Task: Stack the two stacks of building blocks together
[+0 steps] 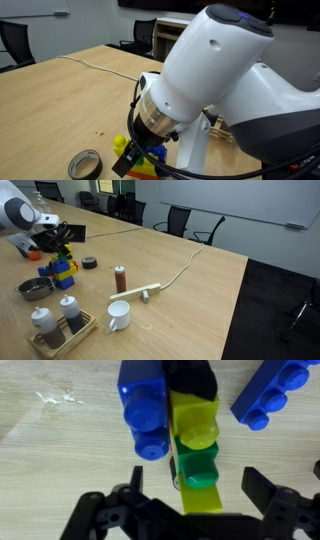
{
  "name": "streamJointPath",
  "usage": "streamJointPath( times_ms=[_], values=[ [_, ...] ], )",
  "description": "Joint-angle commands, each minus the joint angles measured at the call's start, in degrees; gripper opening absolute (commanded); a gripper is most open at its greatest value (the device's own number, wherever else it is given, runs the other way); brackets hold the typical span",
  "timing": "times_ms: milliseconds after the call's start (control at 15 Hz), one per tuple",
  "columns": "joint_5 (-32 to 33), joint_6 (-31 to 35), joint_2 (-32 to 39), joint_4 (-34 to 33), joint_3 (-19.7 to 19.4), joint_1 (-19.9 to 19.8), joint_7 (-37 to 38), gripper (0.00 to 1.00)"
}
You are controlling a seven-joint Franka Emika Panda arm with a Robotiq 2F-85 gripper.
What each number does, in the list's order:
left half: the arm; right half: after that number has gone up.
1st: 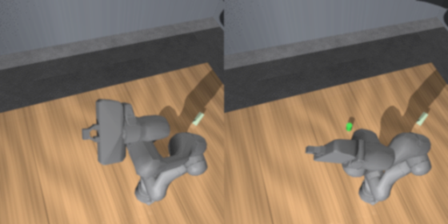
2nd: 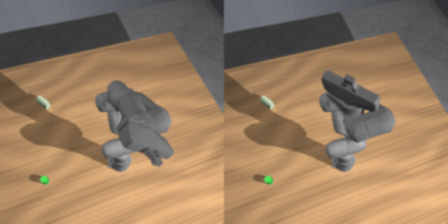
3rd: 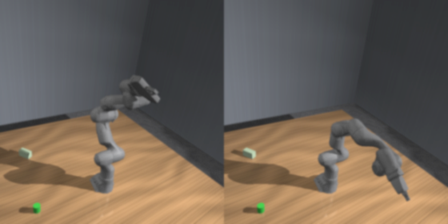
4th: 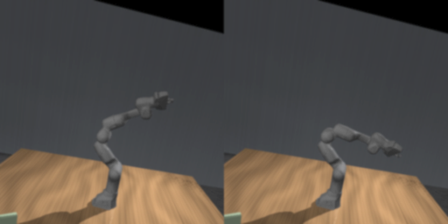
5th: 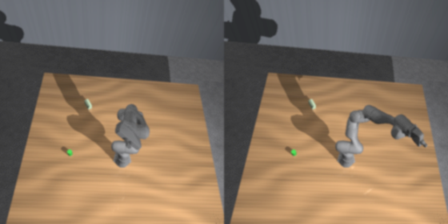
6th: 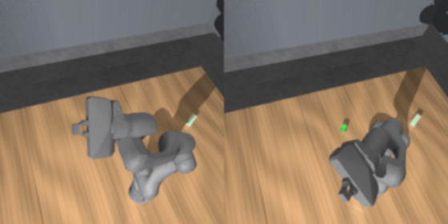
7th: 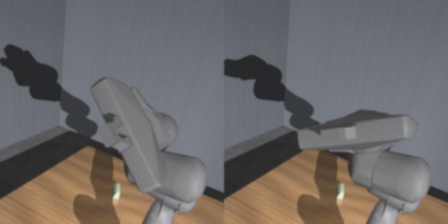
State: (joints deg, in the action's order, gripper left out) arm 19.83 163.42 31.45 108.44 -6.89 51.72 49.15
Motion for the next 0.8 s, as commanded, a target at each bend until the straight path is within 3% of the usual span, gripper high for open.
streamJointPath(
  times_ms=[0,733],
  values=[
    [0.26,1.15,-3.04,3.23,-1.66,1.85,0.01,1.0],
    [-0.26,-0.48,-10.96,9.29,2.08,1.22,-1.12,1.0]
  ],
)
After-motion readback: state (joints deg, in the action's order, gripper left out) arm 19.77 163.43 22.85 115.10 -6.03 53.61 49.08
